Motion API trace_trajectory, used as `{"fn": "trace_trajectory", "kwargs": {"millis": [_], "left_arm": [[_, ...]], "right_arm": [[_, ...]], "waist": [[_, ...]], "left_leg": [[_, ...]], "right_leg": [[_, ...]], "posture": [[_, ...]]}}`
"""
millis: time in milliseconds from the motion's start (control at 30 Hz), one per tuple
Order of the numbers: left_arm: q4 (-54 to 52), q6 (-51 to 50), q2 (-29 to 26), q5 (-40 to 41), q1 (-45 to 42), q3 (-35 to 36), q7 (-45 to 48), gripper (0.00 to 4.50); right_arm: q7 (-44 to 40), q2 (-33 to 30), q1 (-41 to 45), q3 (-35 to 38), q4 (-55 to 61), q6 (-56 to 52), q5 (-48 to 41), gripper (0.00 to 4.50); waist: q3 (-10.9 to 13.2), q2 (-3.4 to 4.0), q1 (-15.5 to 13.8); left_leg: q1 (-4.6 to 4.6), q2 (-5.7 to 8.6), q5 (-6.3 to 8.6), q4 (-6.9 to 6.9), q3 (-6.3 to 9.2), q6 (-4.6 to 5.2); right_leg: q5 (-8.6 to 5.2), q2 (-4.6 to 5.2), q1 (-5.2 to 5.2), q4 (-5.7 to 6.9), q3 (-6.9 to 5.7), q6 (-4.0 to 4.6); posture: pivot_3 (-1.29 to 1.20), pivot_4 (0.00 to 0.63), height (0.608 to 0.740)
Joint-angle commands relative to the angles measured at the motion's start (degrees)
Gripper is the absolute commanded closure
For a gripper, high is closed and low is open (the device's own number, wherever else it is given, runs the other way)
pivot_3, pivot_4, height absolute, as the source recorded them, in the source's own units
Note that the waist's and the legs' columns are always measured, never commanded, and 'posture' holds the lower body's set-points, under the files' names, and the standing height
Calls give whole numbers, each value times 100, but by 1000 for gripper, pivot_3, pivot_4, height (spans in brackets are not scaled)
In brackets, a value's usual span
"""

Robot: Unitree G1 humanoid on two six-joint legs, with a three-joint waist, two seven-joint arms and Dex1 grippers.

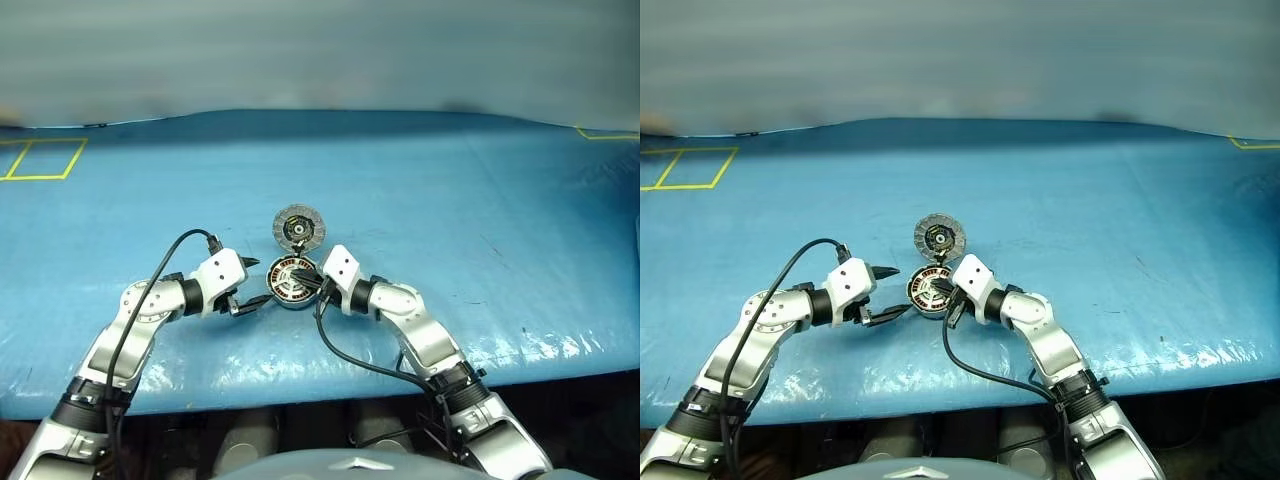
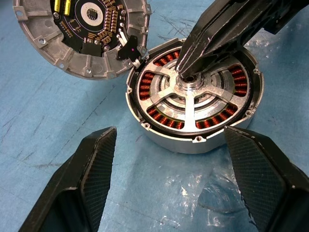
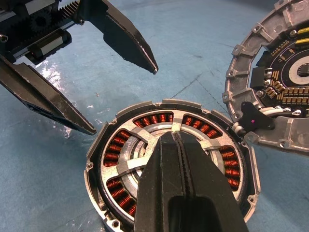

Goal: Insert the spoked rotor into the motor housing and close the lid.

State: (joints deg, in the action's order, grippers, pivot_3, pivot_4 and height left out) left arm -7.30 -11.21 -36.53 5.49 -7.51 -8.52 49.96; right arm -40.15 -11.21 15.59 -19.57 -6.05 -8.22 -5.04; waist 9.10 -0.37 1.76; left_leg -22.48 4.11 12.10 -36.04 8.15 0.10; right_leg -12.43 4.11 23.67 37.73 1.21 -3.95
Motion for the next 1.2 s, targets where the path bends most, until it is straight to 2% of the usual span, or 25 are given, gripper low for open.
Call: {"fn": "trace_trajectory", "kwargs": {"millis": [33, 100, 267, 400, 600, 700, 933, 1067, 1200], "left_arm": [[-71, 97, 43, -92, 20, -26, -106, 744], [6, 140, 94, -122, 51, -29, -157, 744], [-75, 155, 159, -131, 227, -49, -258, 744], [-157, 168, 195, -136, 373, -95, -312, 744], [-109, 190, 284, -191, 368, -149, -390, 744], [-119, 203, 294, -231, 388, -152, -443, 744], [-234, 187, 275, -230, 535, -106, -526, 744], [-277, 164, 286, -215, 575, -75, -566, 744], [-323, 132, 278, -157, 617, -19, -572, 744]], "right_arm": [[-222, 219, -46, 561, 842, -235, -1049, 4500], [-285, 213, -12, 923, 1247, -515, -1601, 4500], [-44, -540, 185, 1311, 1183, -644, -1151, 4500], [411, -759, 628, 1617, 411, -525, -863, 4500], [558, -227, 1962, 1796, -2058, 49, -770, 4500], [146, 75, 2593, 1879, -3191, 225, -907, 4500], [-706, 502, 3643, 1962, -4747, 447, -951, 4500], [-1392, 545, 3750, 1975, -4781, 302, -1045, 4500], [-2256, 449, 3512, 1775, -4219, -117, -1108, 4500]], "waist": [[2, 1, -7], [5, 5, -5], [5, 4, -46], [7, 8, -36], [9, 10, 59], [9, 10, 53], [14, 19, 67], [15, 21, 74], [17, 24, 82]], "left_leg": [[-2, 0, 0, 1, 0, 0], [-8, 0, 0, 1, 3, 0], [-6, 4, 0, 0, 1, 0], [-11, 4, 0, 5, 0, 0], [-5, -10, -3, 8, -13, -4], [-6, -11, -4, 10, -17, -5], [-8, -7, -3, 18, -10, -4], [-7, -8, -3, 19, -2, -5], [-8, -7, -3, 18, -3, -5]], "right_leg": [[0, 0, 2, 0, 0, 0], [1, 0, 7, 0, 0, 1], [1, 5, 0, -6, -1, -2], [0, 6, 8, -6, -4, 1], [8, -5, 10, -3, 0, 16], [24, -10, 9, -5, -4, 41], [28, -9, 12, -10, 2, 47], [27, -13, 12, -8, -1, 48], [27, -13, 12, -8, 1, 47]], "posture": [[0, 150, 740], [0, 150, 740], [0, 150, 740], [0, 150, 740], [0, 150, 740], [0, 150, 740], [0, 150, 740], [0, 150, 740], [0, 150, 740]]}}
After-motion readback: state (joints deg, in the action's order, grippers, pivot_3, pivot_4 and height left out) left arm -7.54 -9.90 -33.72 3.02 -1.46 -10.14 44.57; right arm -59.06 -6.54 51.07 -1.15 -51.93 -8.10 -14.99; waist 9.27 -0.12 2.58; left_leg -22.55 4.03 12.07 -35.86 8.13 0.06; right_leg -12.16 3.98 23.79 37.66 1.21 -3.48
